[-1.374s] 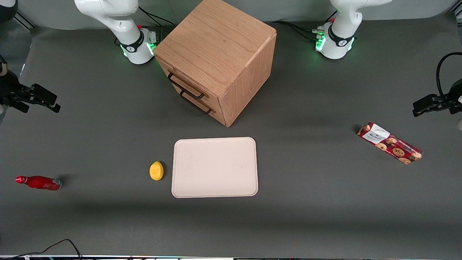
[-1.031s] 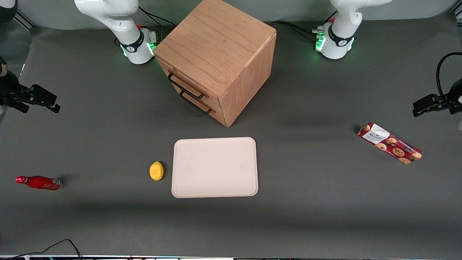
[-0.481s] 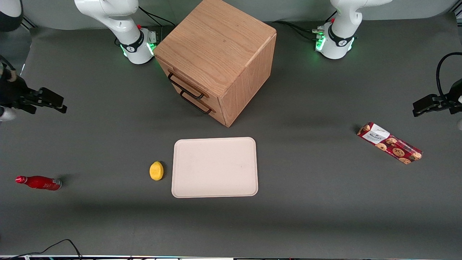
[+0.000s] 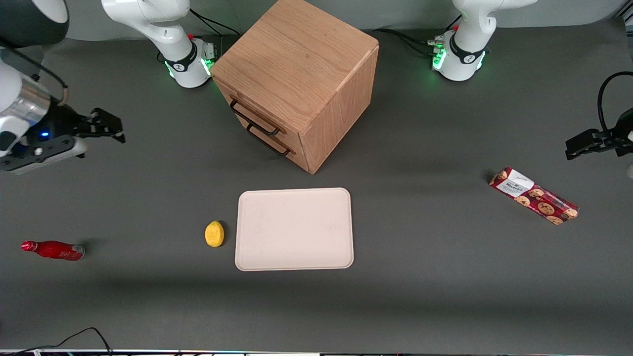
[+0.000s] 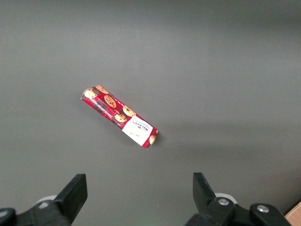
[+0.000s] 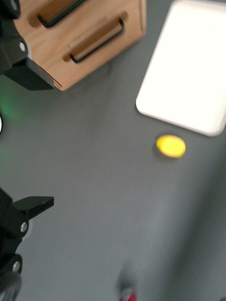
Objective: Open upper drawer
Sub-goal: 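Move the right gripper to the upper drawer's black handle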
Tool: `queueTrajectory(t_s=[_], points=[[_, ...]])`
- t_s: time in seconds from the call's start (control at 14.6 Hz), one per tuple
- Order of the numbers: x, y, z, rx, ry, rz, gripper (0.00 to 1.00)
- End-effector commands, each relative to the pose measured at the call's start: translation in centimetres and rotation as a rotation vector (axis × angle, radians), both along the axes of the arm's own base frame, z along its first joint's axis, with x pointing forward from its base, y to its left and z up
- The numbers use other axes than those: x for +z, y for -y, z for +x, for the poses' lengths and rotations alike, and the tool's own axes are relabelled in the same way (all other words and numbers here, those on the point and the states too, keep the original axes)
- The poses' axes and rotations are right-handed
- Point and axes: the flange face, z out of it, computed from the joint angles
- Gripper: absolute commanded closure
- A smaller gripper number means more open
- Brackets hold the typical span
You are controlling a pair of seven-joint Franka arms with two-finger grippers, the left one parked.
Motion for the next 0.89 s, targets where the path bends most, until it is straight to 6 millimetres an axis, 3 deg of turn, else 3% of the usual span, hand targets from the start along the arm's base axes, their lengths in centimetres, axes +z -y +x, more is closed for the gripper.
queueTrajectory(t_s=[0.0,0.14,0.48,0.62,0.82], points=[[-1.9,-4.6,-0.1,0.147,-0.050,0.058,0.00],[-3.5,-7.5,-0.4,0.222,-0.078,0.079,0.00],[-8.3,-12.8,-0.7,0.336,-0.123,0.229,0.00],[-11.2,-16.0,-2.4,0.391,-0.145,0.226,0.00],[-14.4,-19.1,-4.2,0.430,-0.156,0.238,0.00]])
